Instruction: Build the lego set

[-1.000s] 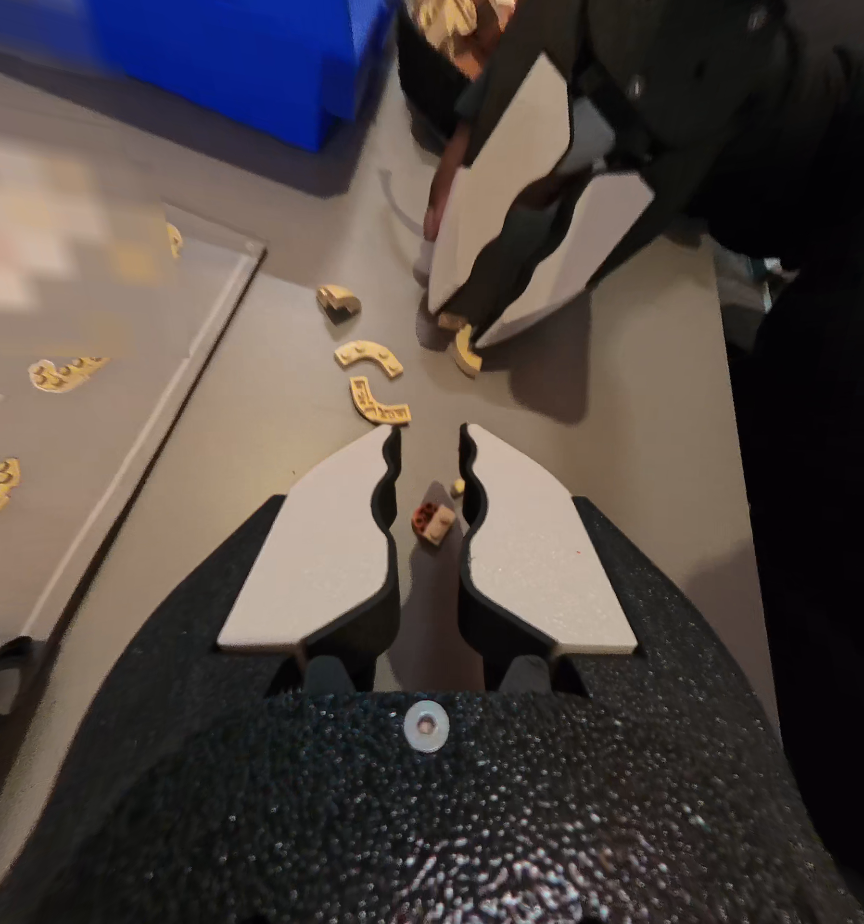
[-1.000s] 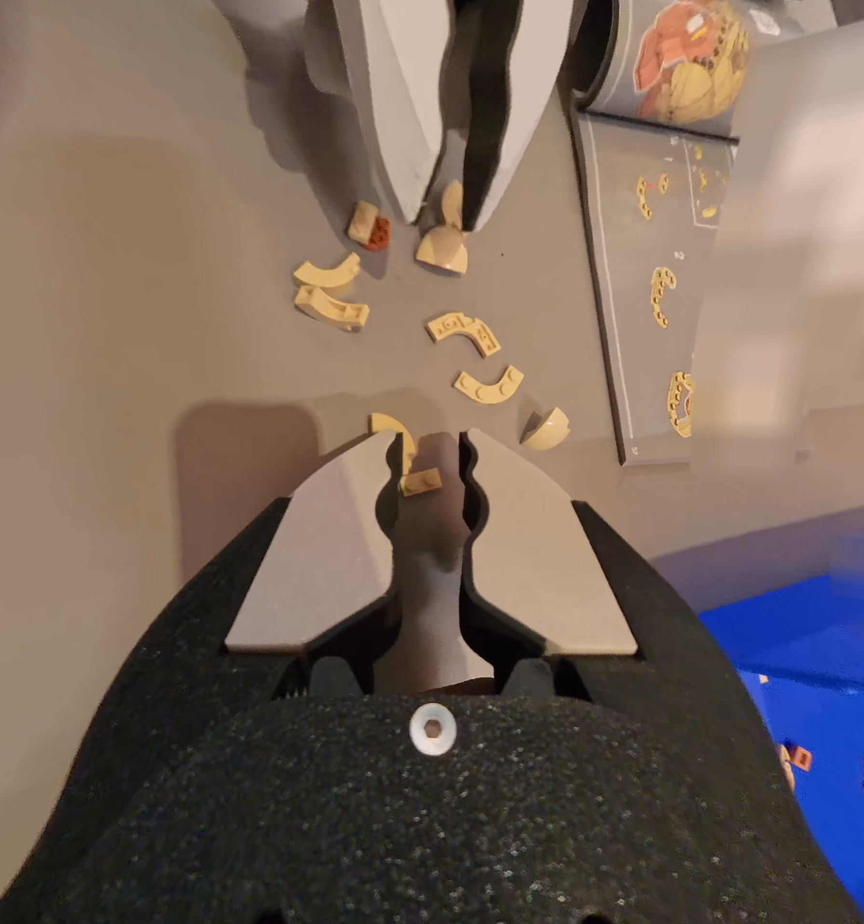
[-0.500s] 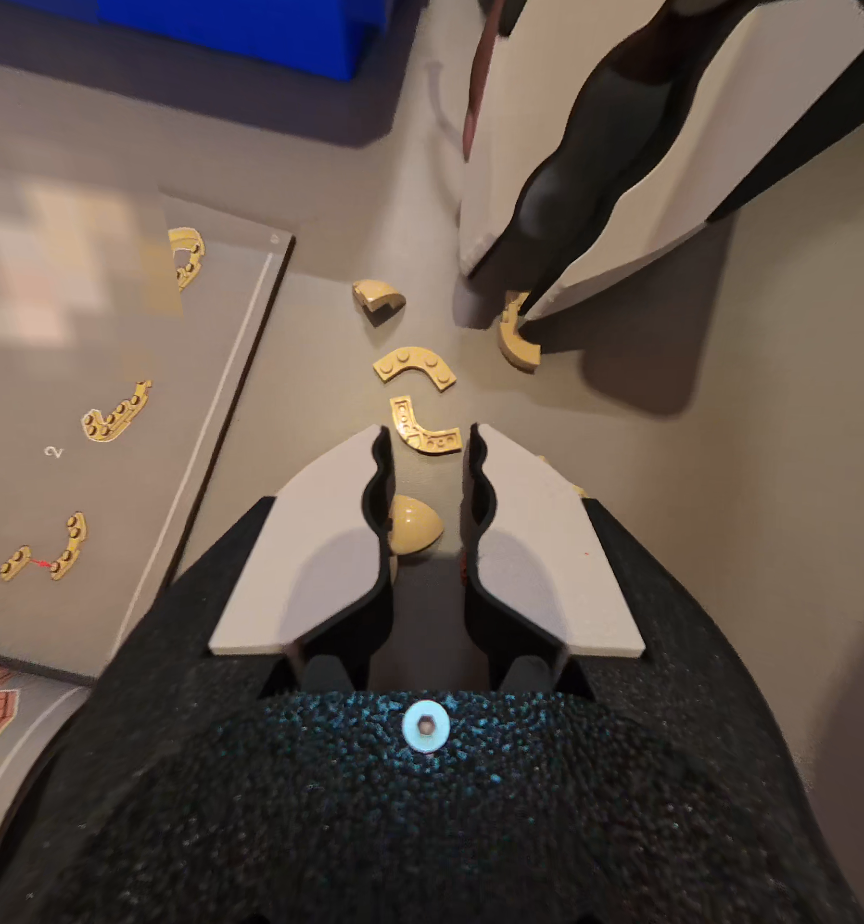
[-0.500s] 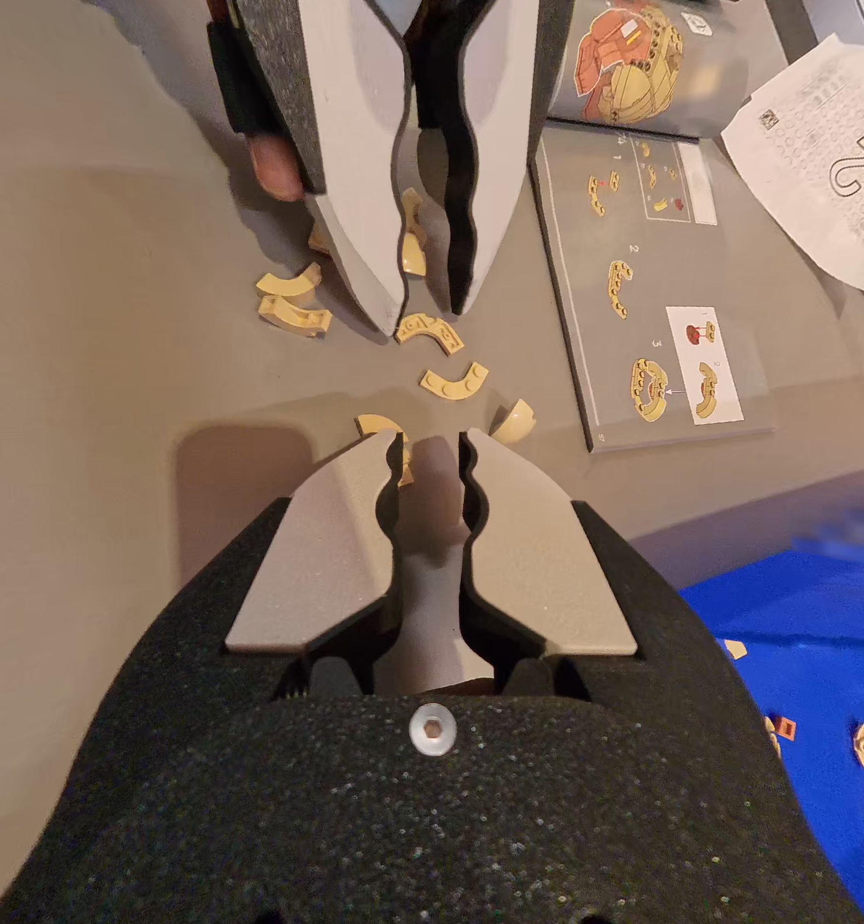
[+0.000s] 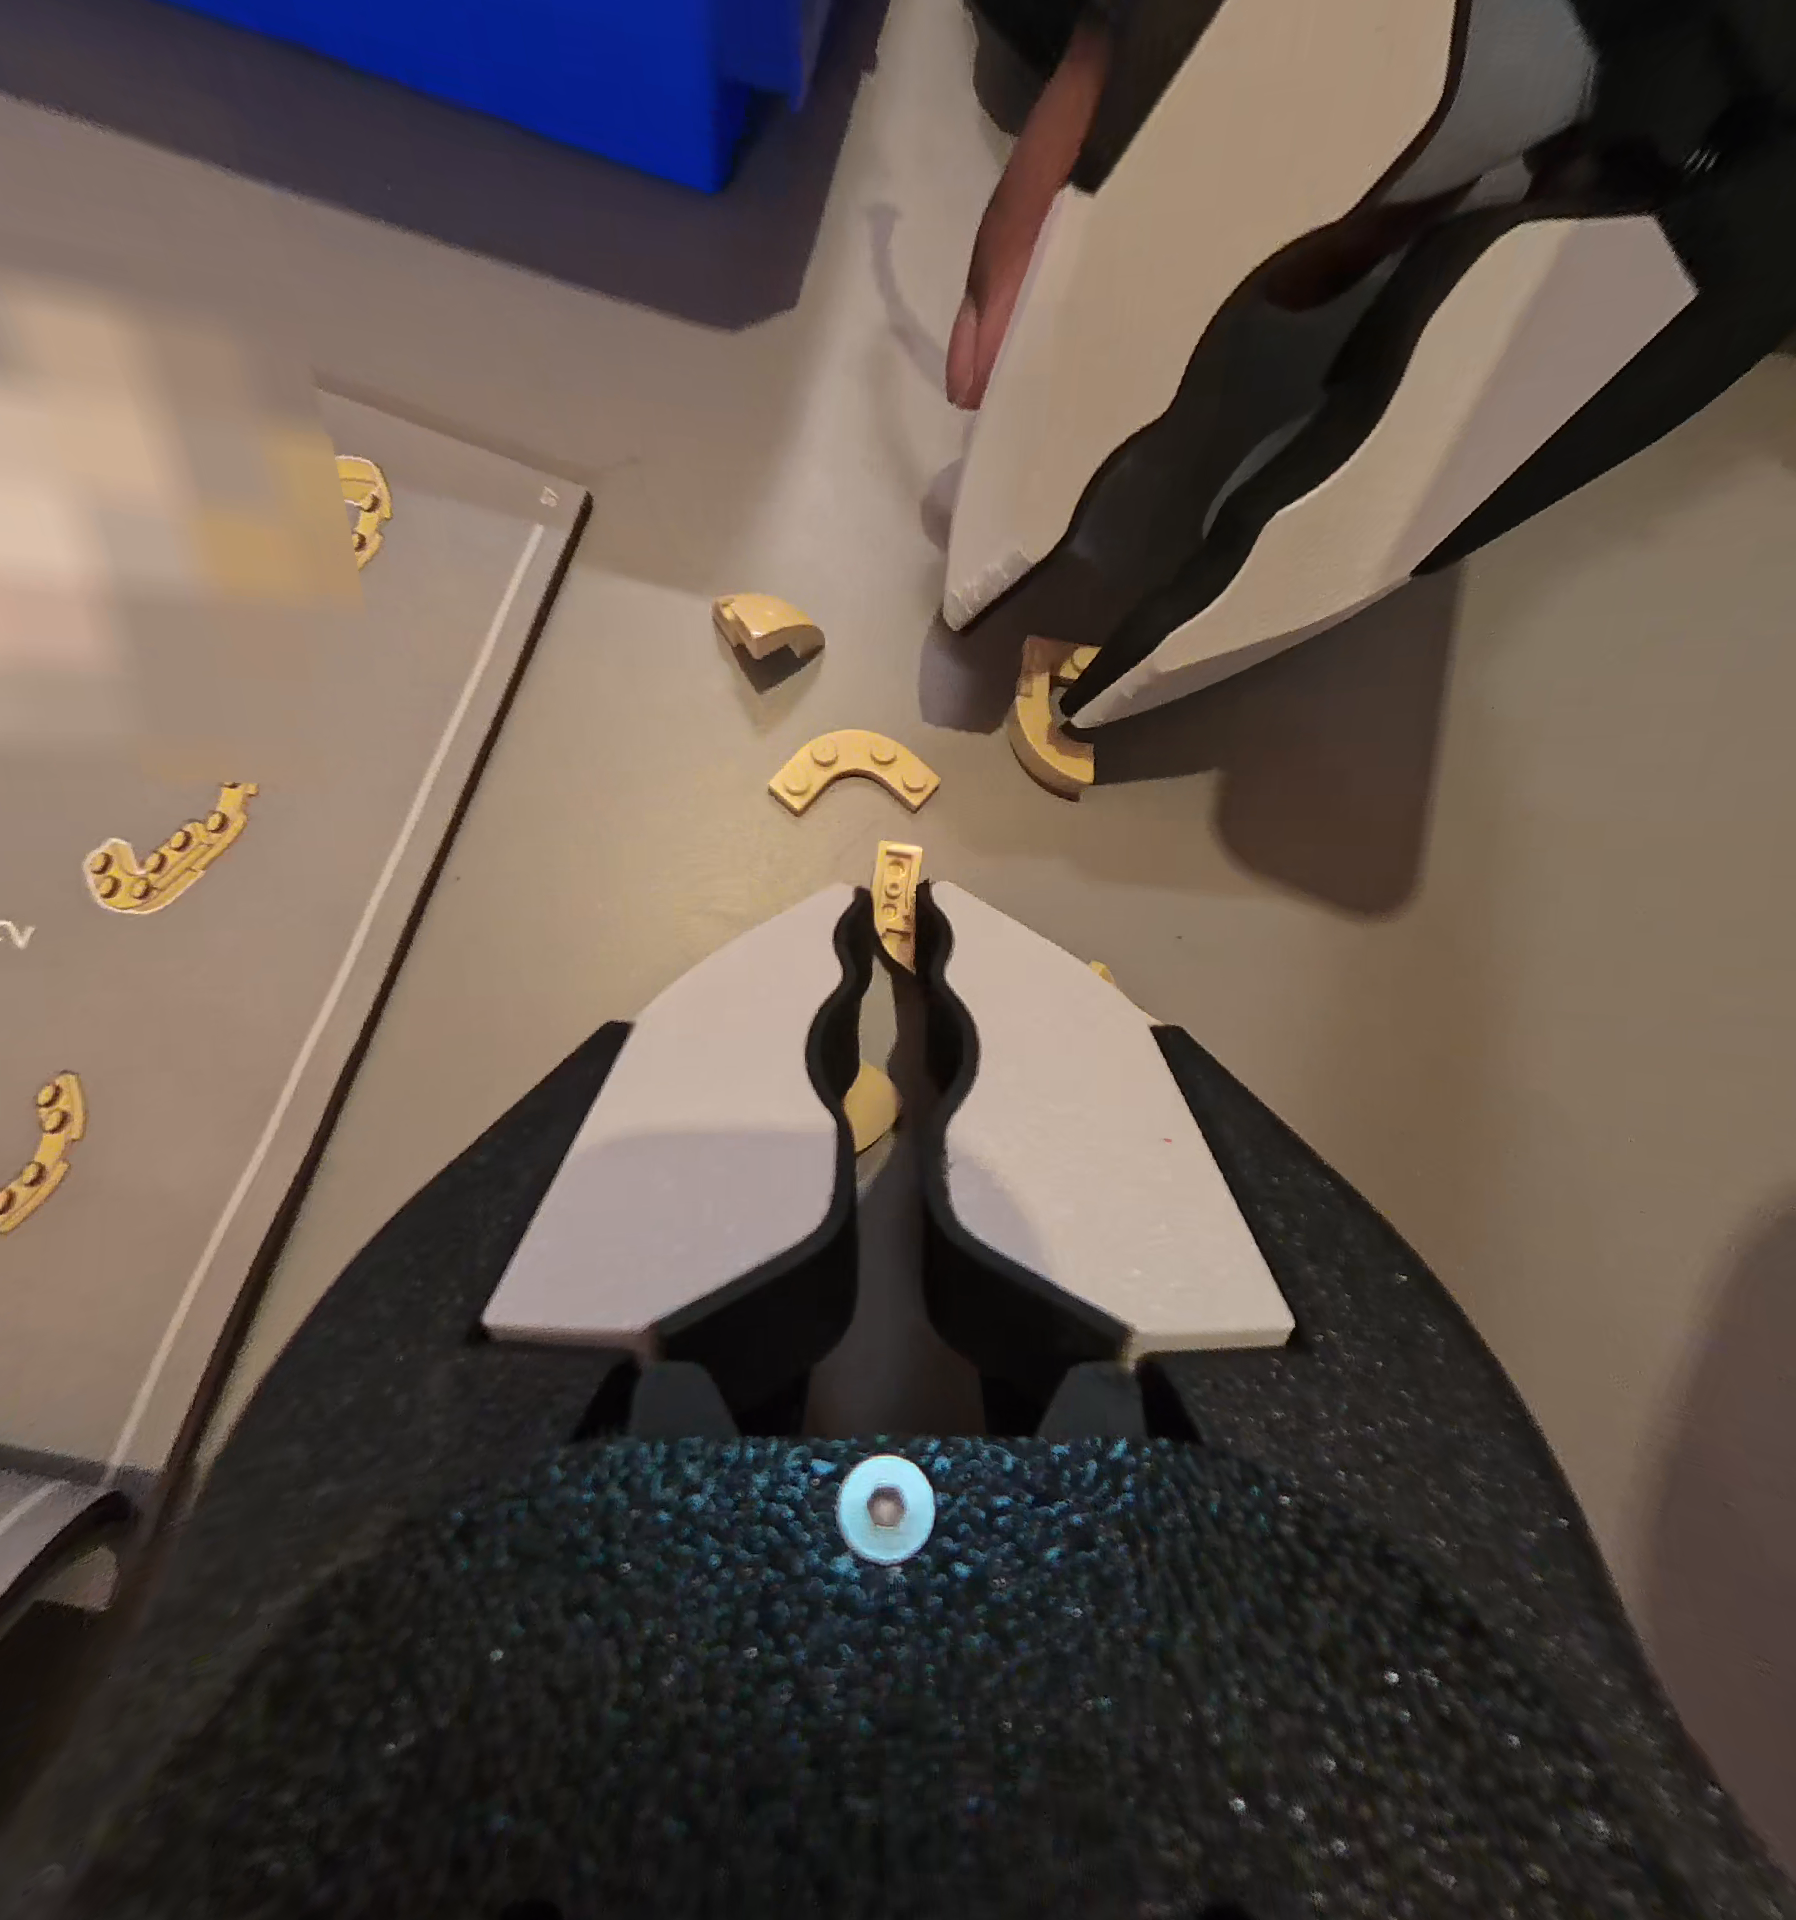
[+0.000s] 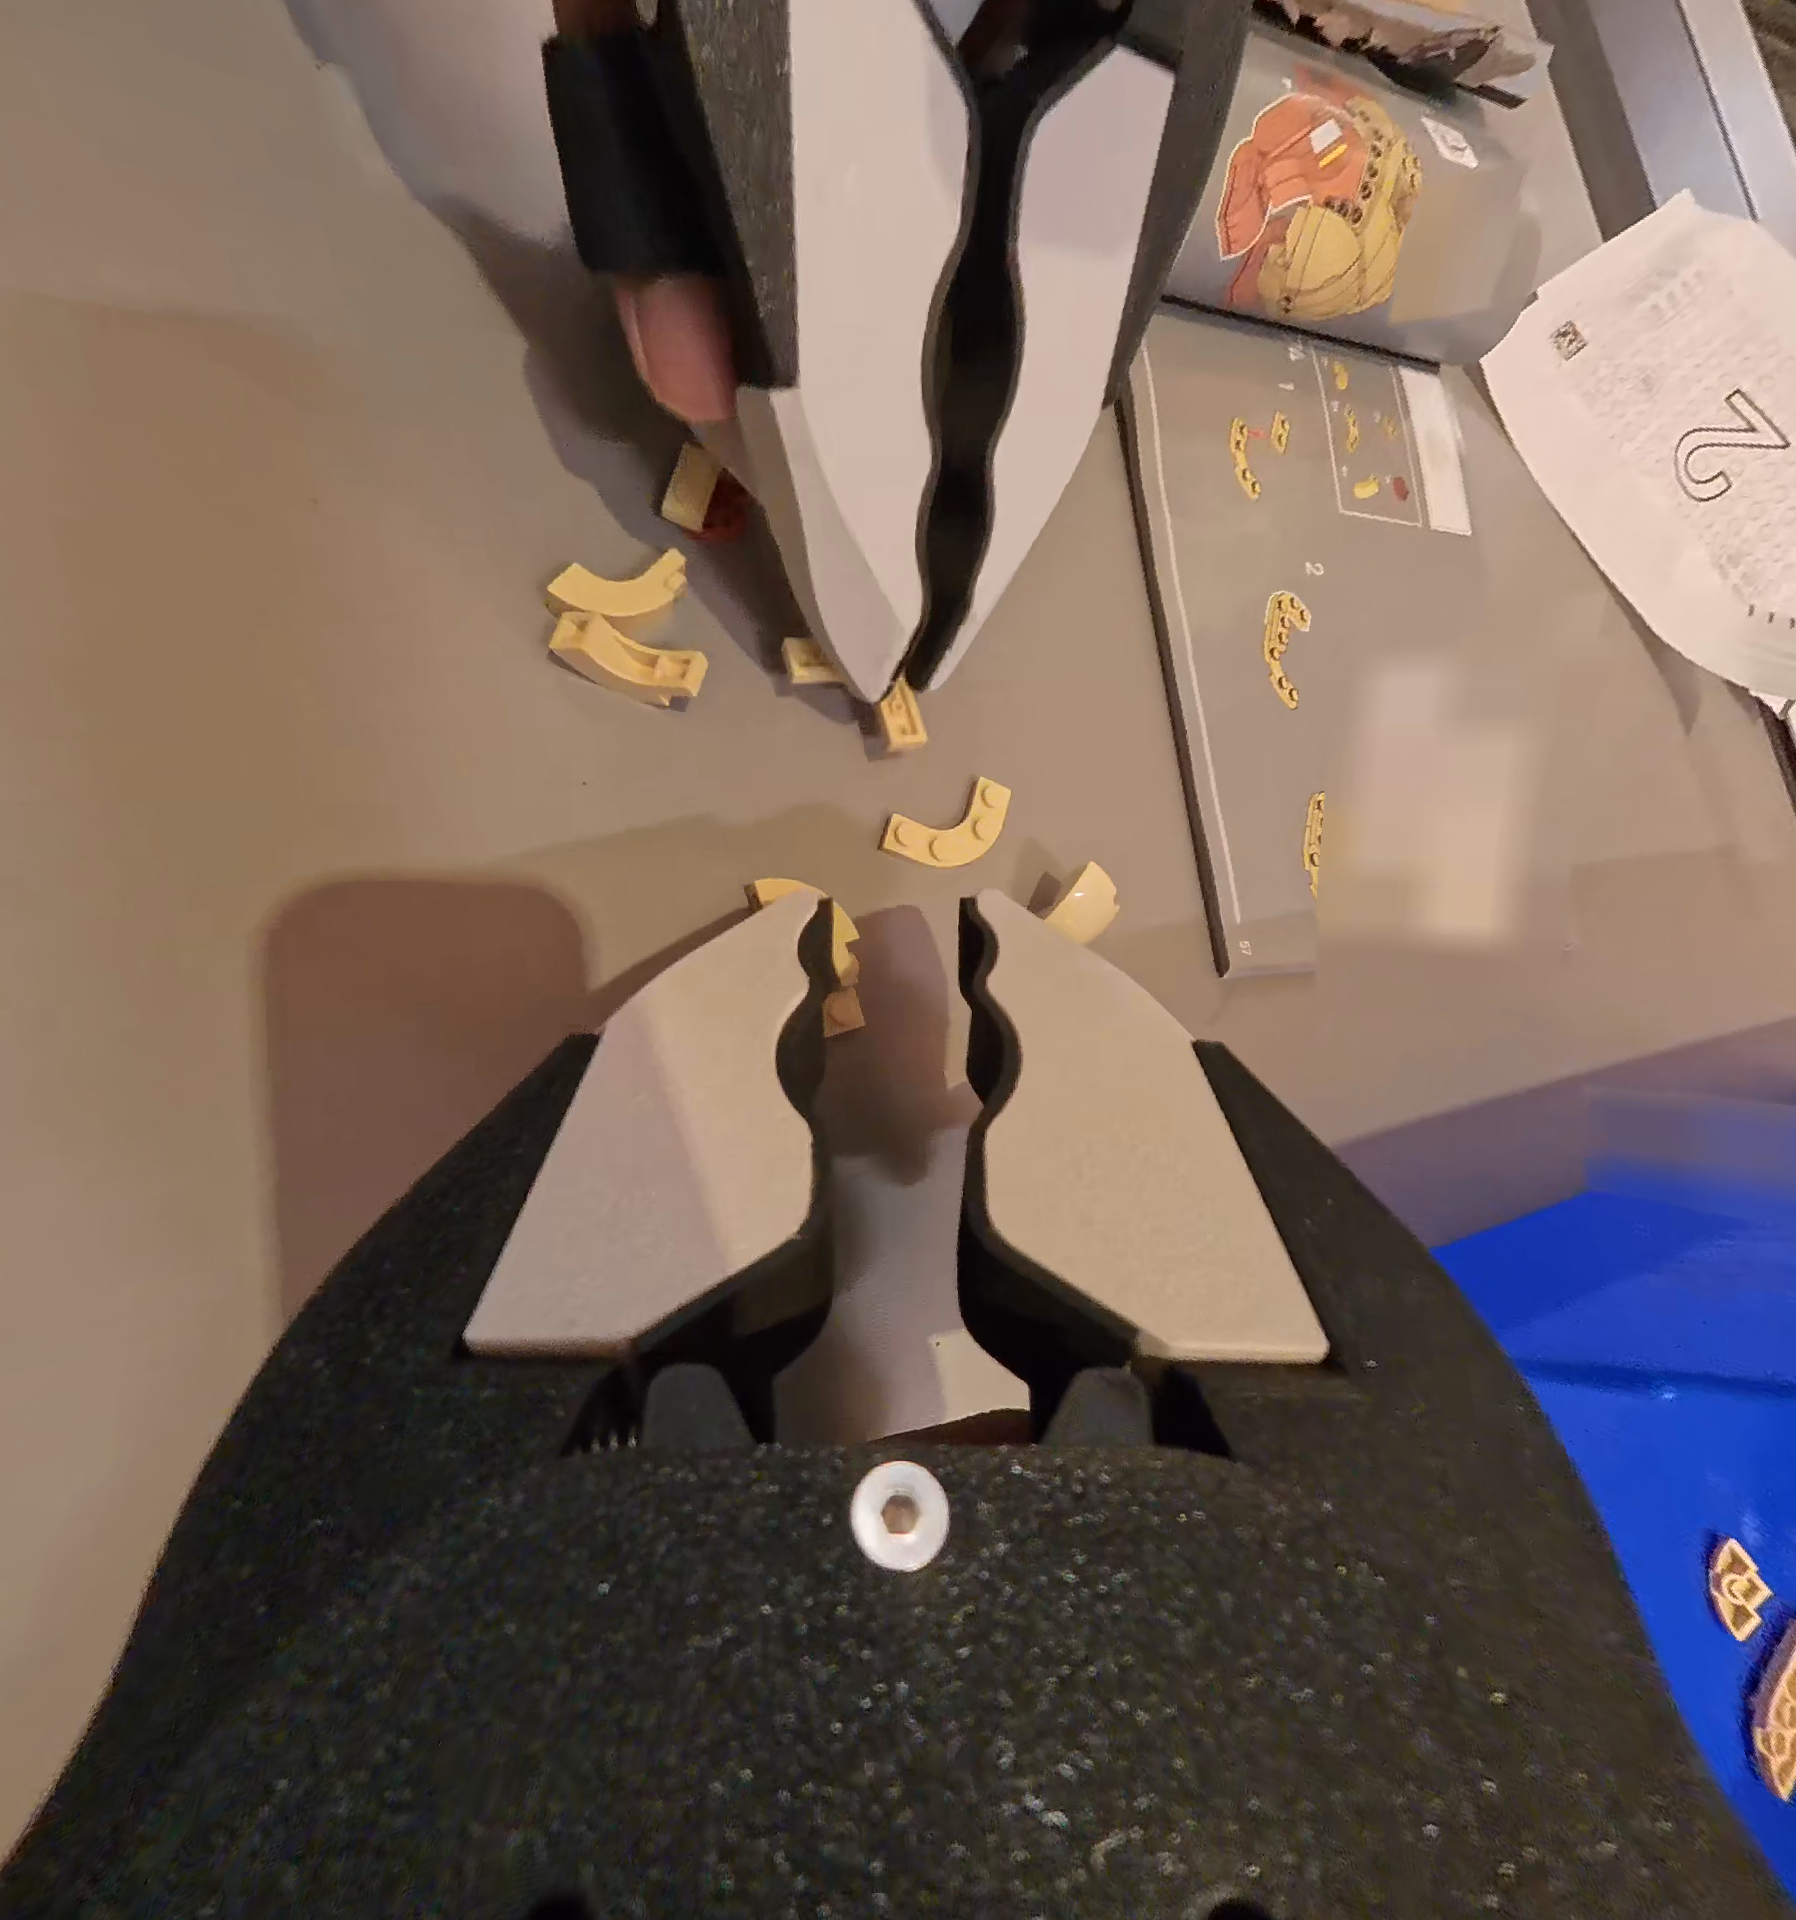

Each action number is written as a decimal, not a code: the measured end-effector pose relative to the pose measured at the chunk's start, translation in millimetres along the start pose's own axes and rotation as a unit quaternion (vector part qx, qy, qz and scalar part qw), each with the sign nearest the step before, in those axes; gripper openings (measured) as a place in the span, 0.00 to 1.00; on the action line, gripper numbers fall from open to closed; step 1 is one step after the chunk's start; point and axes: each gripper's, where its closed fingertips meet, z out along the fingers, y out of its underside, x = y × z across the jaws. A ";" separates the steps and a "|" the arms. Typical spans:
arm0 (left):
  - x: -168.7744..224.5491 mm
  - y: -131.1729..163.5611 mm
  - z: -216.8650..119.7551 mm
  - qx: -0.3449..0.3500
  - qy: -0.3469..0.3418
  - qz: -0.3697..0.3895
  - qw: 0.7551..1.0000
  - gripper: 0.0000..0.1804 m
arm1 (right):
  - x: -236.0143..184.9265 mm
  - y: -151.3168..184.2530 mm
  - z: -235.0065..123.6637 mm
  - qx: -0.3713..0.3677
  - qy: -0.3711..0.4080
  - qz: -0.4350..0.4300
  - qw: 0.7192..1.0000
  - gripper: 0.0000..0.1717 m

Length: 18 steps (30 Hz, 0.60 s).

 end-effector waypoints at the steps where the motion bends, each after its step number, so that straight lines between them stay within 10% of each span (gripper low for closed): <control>1: -0.4 -1.2 -2.0 0.006 0.002 -0.002 1.000 0.04 | 0.5 0.0 0.1 0.000 0.002 -0.001 1.000 0.13; 10: 6.0 -25.0 -14.9 0.103 0.062 -0.061 0.991 0.00 | 7.9 -15.5 -1.4 0.046 0.022 0.019 0.999 0.13; 18: 2.6 -2.4 2.5 0.000 -0.016 0.019 1.000 0.11 | 6.0 -11.4 1.9 0.033 0.023 0.005 0.999 0.13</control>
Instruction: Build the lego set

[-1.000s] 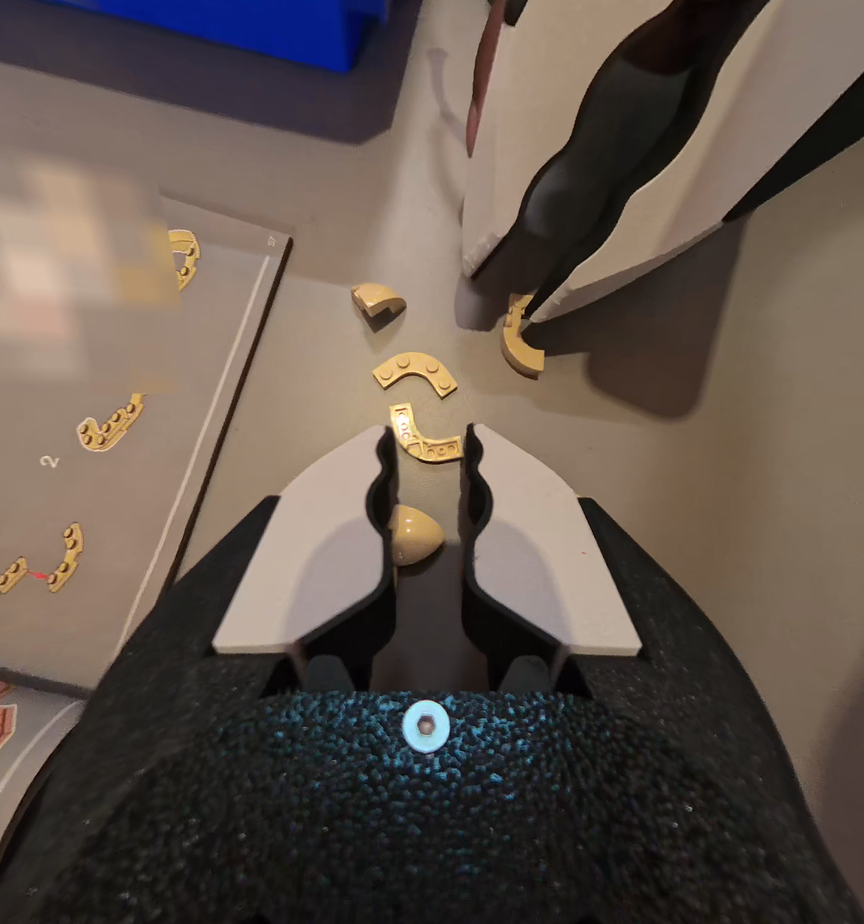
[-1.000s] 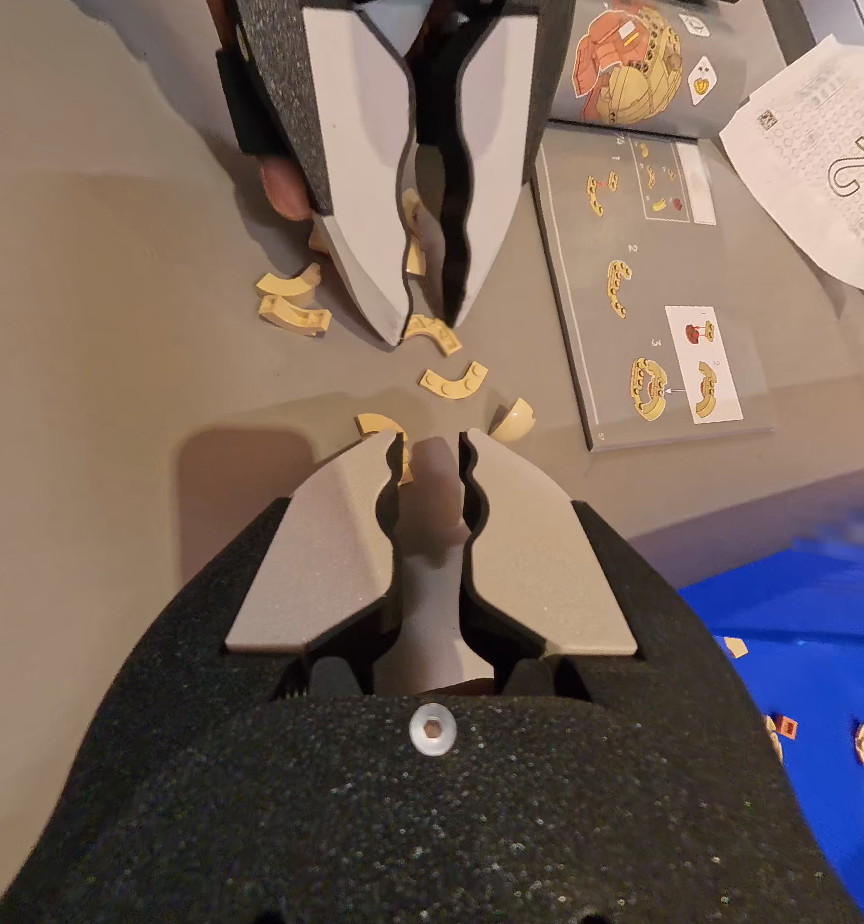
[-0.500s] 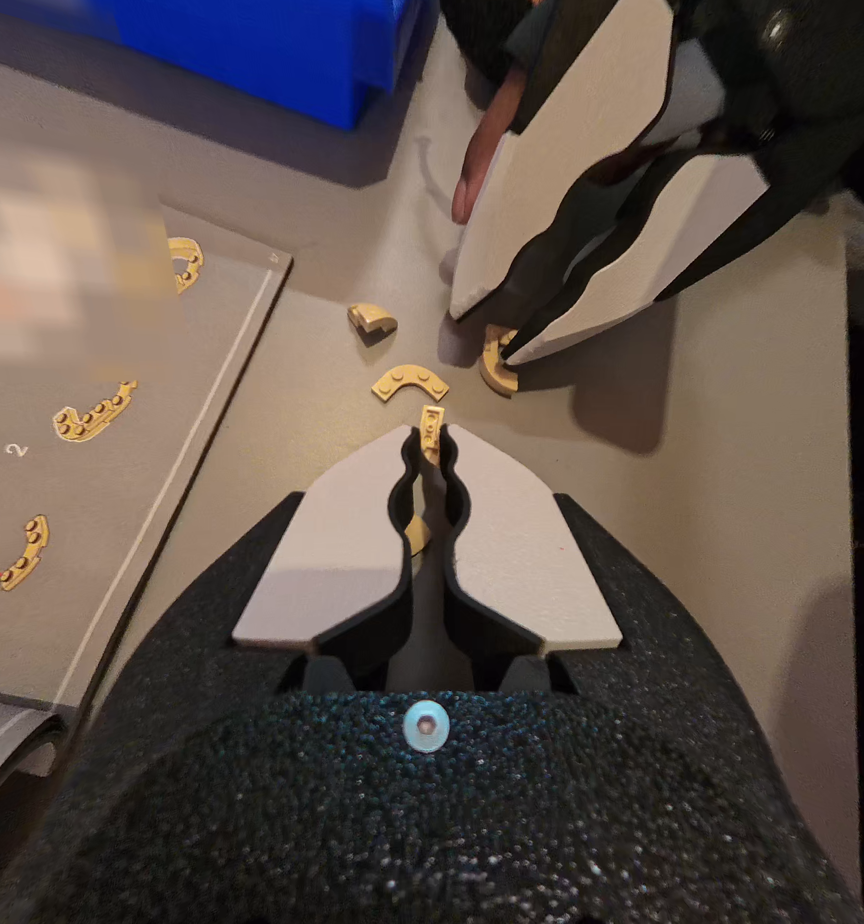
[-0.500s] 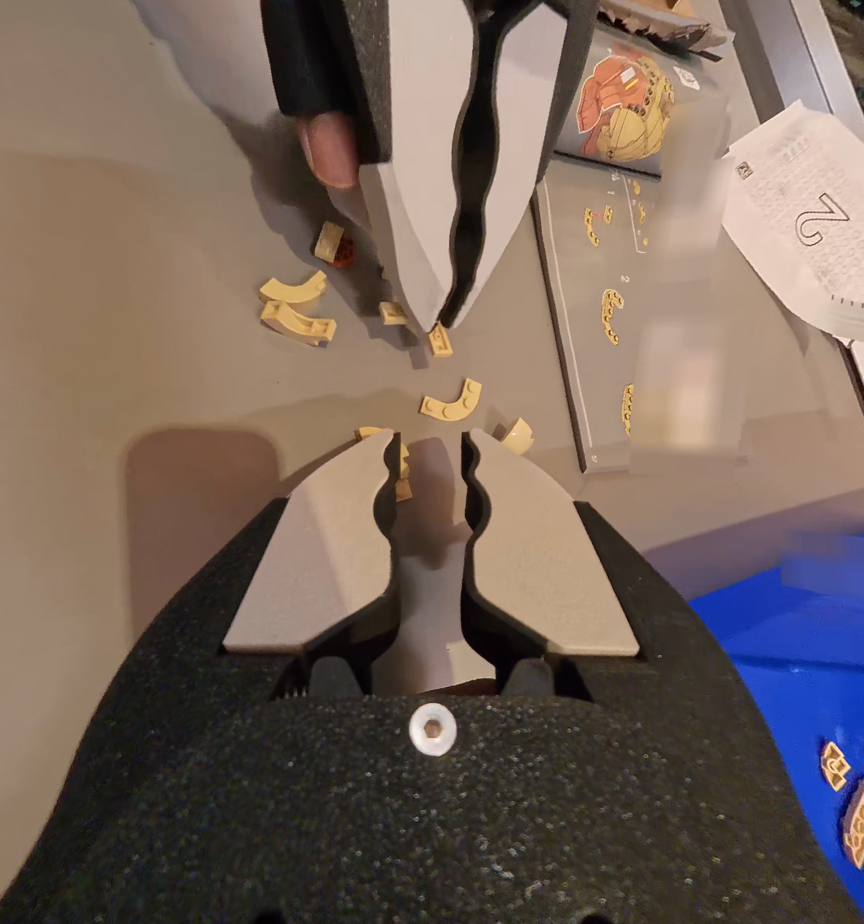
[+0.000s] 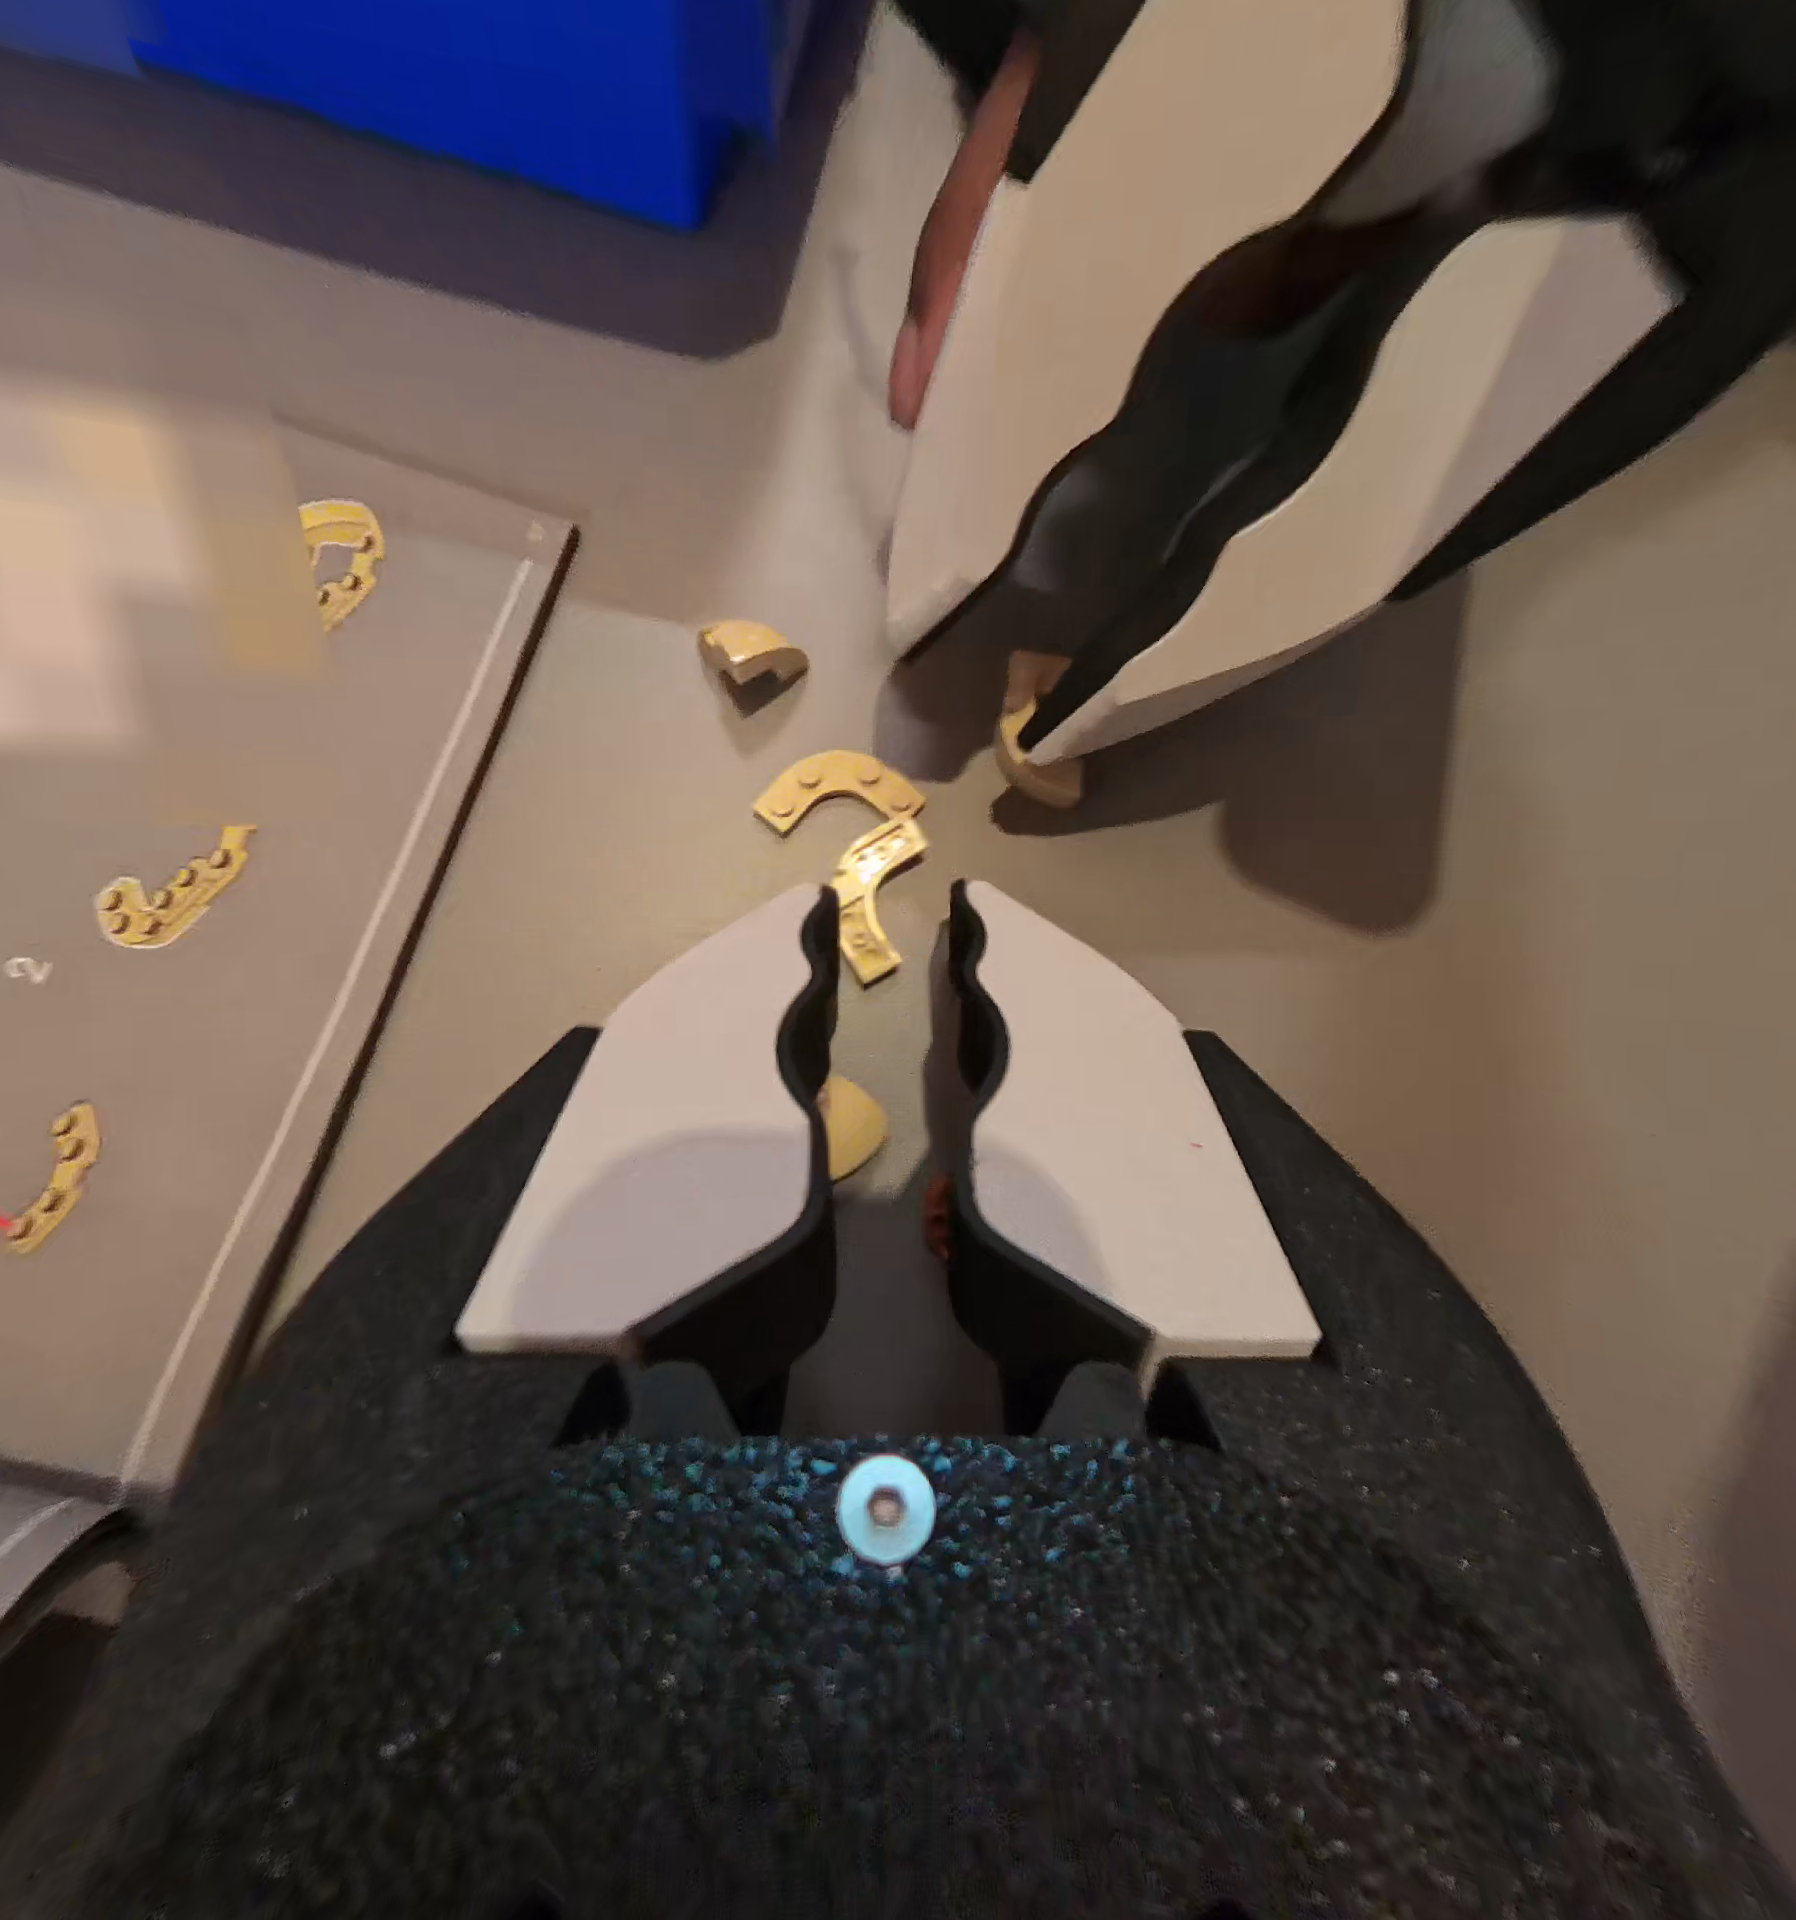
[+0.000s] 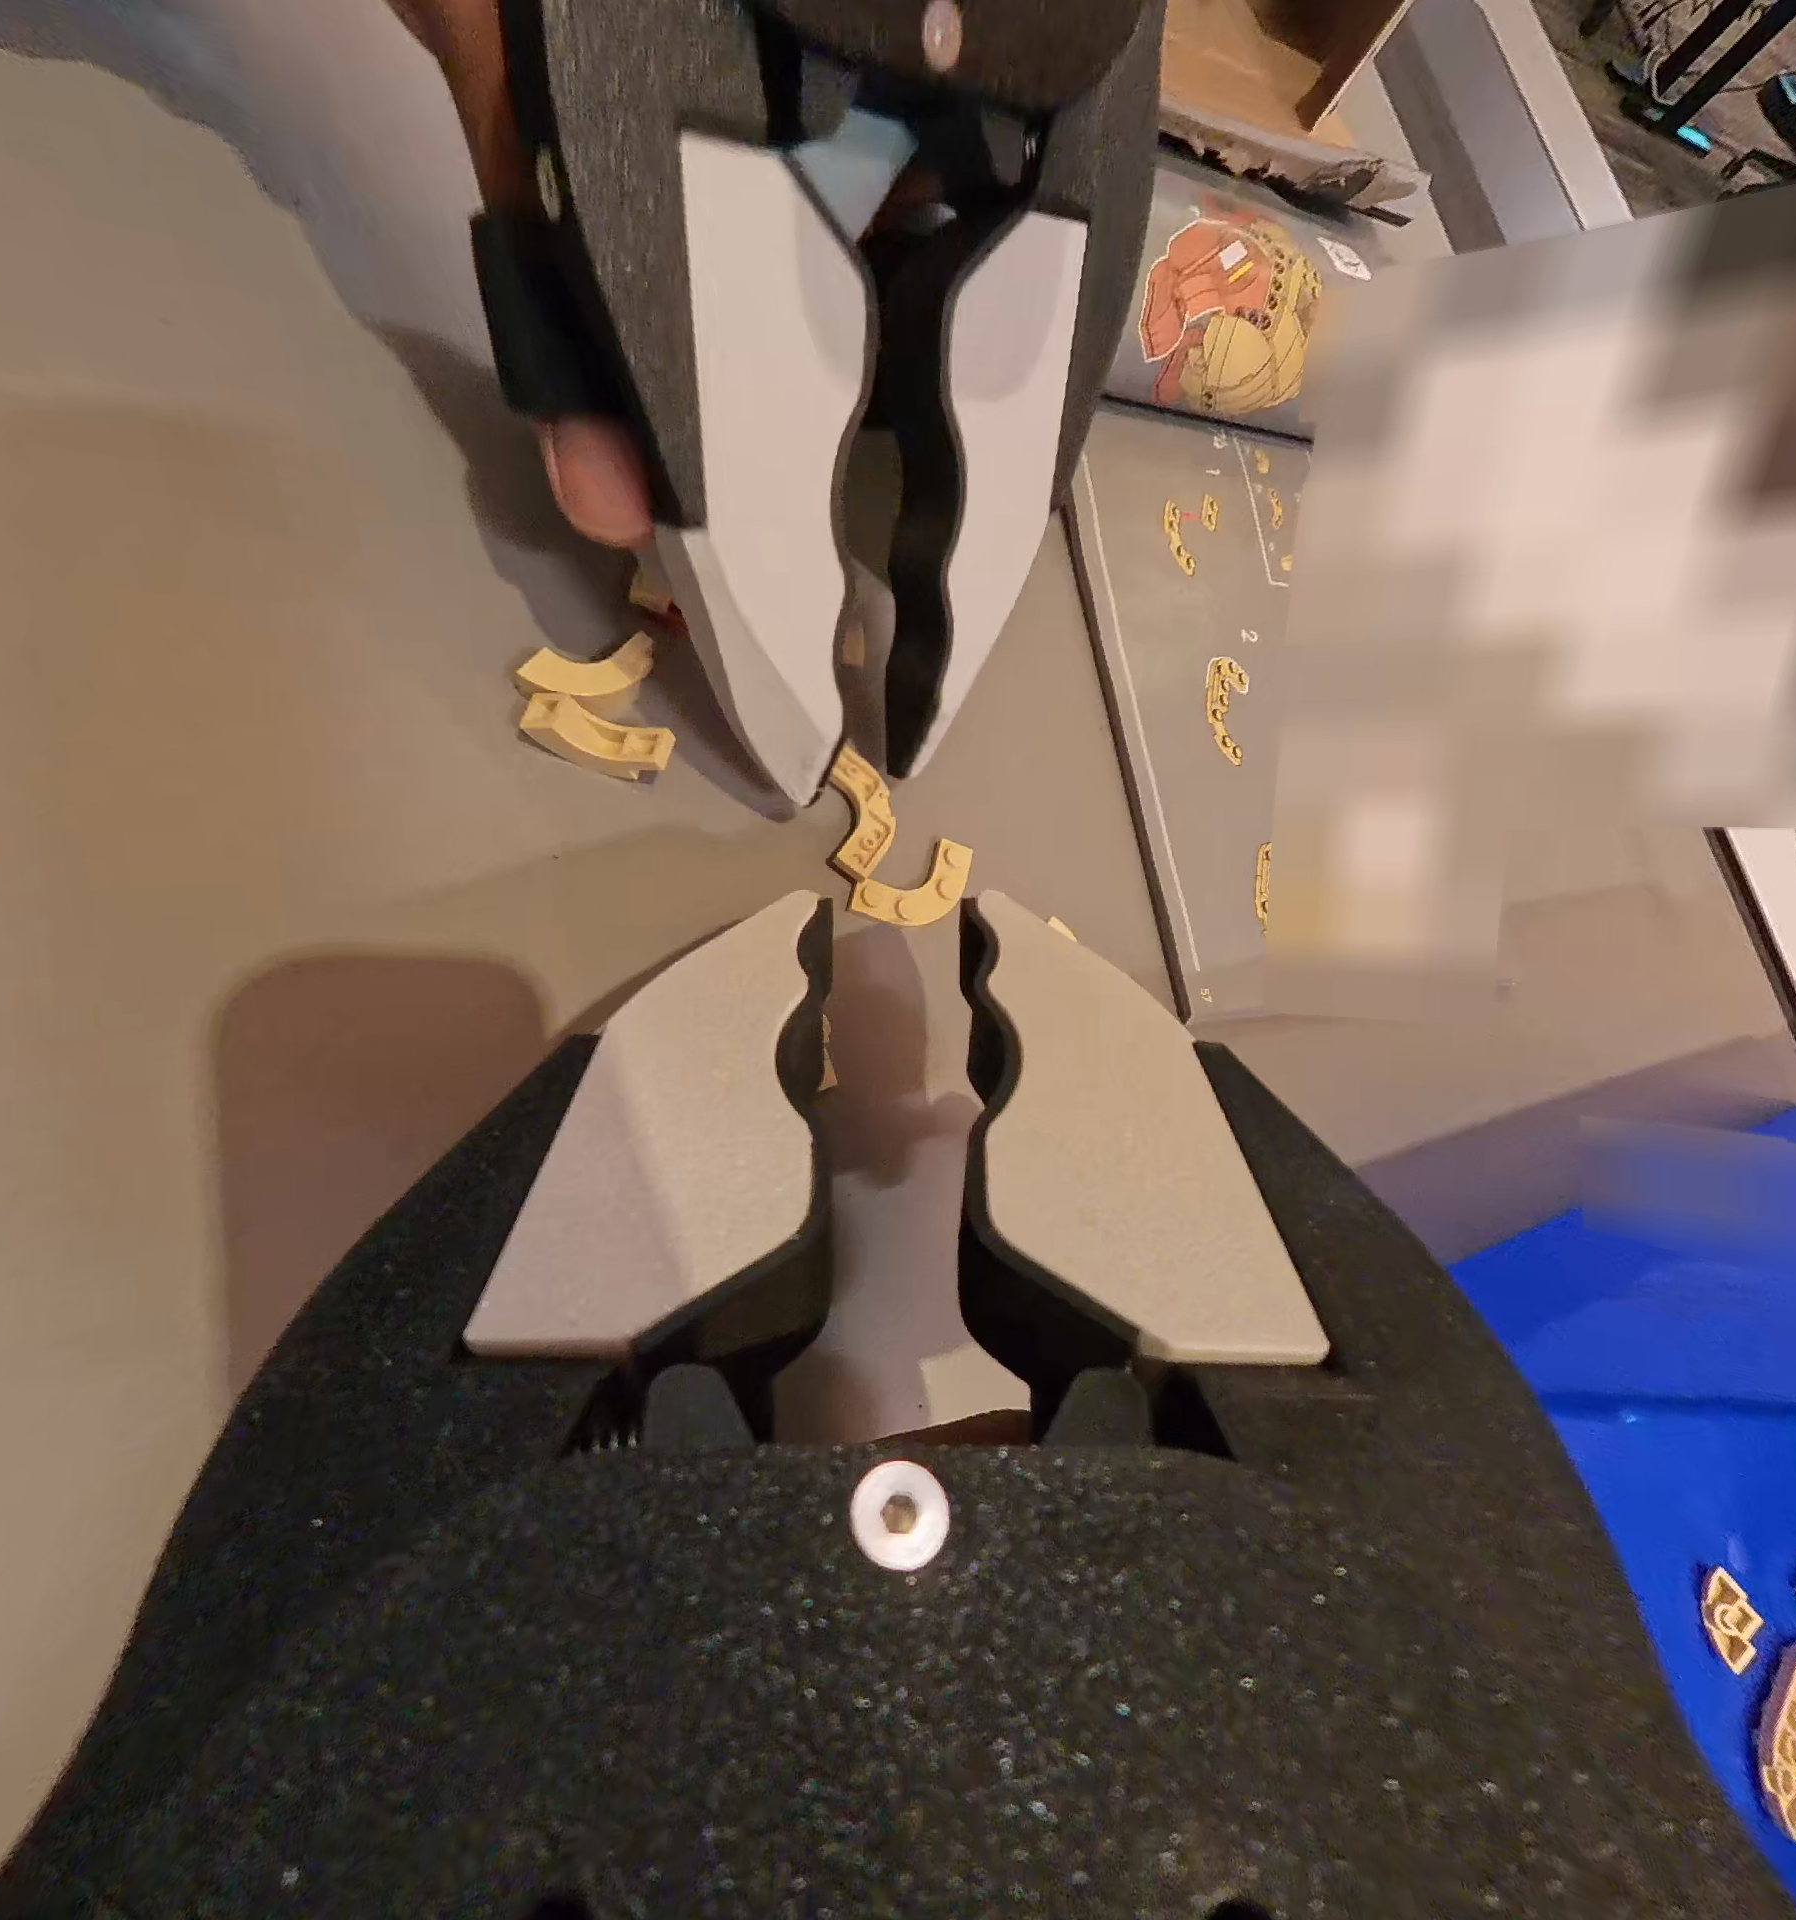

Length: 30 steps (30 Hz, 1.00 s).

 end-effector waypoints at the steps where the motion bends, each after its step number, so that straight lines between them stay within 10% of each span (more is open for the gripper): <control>1: -3.0 3.5 2.8 -0.016 -0.016 0.011 1.000 0.11 | -0.1 0.0 0.0 0.000 0.000 -0.001 1.000 0.13; 15: 6.2 -6.2 0.3 0.032 0.047 -0.042 0.998 0.04 | -3.1 1.6 1.6 0.000 0.008 -0.043 0.999 0.14; 30: 34.3 -53.5 -41.3 0.225 0.288 -0.218 0.905 0.04 | -0.8 -46.6 -23.3 0.180 0.001 -0.007 0.984 0.04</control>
